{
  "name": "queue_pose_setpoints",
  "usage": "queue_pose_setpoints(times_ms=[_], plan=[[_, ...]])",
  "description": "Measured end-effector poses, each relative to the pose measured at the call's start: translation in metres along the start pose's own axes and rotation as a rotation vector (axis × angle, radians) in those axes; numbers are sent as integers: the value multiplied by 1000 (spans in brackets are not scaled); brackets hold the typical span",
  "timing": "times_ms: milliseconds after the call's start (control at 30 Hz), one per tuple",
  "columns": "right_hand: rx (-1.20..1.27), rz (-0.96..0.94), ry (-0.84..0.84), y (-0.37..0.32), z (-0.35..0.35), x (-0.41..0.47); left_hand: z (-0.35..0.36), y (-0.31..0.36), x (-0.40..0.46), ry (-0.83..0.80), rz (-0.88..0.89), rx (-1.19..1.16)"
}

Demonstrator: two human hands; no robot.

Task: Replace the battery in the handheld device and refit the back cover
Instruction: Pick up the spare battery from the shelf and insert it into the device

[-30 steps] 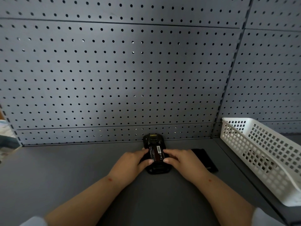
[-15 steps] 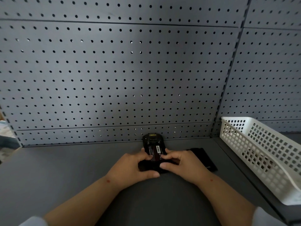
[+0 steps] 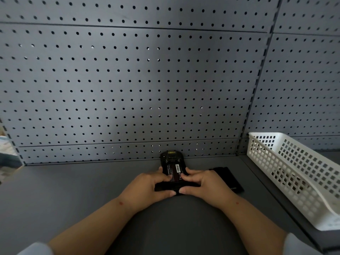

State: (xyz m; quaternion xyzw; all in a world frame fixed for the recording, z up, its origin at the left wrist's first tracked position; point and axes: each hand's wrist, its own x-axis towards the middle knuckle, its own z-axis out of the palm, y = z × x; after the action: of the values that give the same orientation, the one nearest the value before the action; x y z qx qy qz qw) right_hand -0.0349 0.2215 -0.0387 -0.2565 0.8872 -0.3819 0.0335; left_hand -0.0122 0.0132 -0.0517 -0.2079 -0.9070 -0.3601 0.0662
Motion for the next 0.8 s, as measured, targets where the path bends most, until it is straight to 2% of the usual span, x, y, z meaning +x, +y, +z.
queue_pose_setpoints(times_ms=[367,567,800], plan=[[23,34,14,1,-1,0,-1,3,-2,11,11,77],[22,78,59,0,-5,6,-2,0,4,45,-140,0],[-6,96,61,-3,-6,11,-1,-3,6,58,-145,8]])
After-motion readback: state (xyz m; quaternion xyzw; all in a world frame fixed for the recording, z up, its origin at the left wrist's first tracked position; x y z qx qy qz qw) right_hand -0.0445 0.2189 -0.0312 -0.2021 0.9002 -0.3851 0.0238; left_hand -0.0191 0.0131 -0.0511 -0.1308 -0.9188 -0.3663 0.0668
